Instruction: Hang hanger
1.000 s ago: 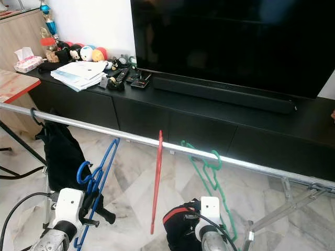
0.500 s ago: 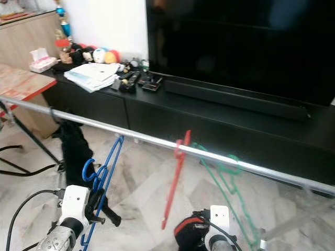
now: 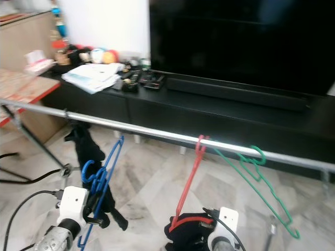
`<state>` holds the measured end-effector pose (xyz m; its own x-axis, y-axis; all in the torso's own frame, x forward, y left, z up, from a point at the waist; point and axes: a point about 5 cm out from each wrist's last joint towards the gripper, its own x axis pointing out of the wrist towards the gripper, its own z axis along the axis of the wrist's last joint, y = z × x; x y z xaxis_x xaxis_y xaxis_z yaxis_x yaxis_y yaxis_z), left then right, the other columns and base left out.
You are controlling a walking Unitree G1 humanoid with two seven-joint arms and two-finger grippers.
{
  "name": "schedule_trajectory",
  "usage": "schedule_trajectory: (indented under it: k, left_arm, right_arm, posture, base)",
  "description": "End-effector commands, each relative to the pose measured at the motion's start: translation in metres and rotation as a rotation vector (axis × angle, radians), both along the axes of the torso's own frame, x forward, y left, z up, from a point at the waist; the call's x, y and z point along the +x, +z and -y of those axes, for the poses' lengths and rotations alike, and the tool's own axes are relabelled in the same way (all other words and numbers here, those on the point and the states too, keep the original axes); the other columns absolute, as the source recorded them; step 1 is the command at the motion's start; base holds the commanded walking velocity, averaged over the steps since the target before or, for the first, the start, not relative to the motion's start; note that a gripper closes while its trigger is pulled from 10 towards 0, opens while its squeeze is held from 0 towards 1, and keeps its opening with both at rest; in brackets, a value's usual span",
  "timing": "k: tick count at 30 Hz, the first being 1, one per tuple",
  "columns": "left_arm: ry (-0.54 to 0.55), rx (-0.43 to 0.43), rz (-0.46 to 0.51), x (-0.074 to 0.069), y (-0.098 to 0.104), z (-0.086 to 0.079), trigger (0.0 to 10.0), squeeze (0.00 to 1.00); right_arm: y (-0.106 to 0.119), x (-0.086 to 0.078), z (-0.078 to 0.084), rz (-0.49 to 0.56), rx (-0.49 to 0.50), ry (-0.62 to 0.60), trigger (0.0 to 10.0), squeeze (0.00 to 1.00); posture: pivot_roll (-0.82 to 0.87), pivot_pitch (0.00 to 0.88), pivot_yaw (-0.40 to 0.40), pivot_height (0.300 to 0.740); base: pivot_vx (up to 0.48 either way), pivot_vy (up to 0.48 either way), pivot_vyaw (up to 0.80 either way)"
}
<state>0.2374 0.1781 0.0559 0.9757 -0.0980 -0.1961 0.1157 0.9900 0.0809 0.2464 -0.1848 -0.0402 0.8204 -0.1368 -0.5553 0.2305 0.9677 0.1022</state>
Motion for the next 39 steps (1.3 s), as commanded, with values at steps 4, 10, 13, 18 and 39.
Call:
schedule_trajectory:
  k: [4, 10, 13, 18, 39]
  left_arm:
    - [-0.016, -0.012, 0.007, 0.002, 0.002, 0.005, 10.0, 0.0]
    - [-0.017, -0.008, 0.005, 0.002, 0.002, 0.005, 10.0, 0.0]
    - [-0.015, -0.012, 0.003, 0.002, 0.002, 0.005, 10.0, 0.0]
    - [-0.013, -0.017, 0.0, 0.002, 0.001, 0.005, 10.0, 0.0]
    - [-0.02, -0.029, 0.003, 0.004, 0.004, 0.007, 10.0, 0.0]
  right_arm:
    - [0.0, 0.0, 0.002, 0.001, 0.007, -0.003, 10.0, 0.0]
    - [0.005, 0.005, -0.003, 0.045, 0.003, 0.01, 10.0, 0.0]
    - [0.007, 0.008, -0.006, 0.064, -0.005, 0.027, 10.0, 0.0]
    - [0.009, 0.009, -0.008, 0.076, -0.006, 0.035, 10.0, 0.0]
    - [0.014, 0.012, -0.014, 0.112, -0.016, 0.053, 10.0, 0.0]
  posture:
    - [0.09, 0.064, 0.027, 0.74]
    - [0.09, 0.063, 0.028, 0.74]
    - [0.09, 0.063, 0.028, 0.74]
    - [0.09, 0.064, 0.028, 0.74]
    - [0.09, 0.061, 0.039, 0.74]
  base:
    - [0.0, 0.0, -0.8]
    - [0.0, 0.0, -0.67]
    - [0.0, 0.0, 0.0]
    - [0.0, 0.0, 0.0]
    - [0.0, 0.0, 0.0]
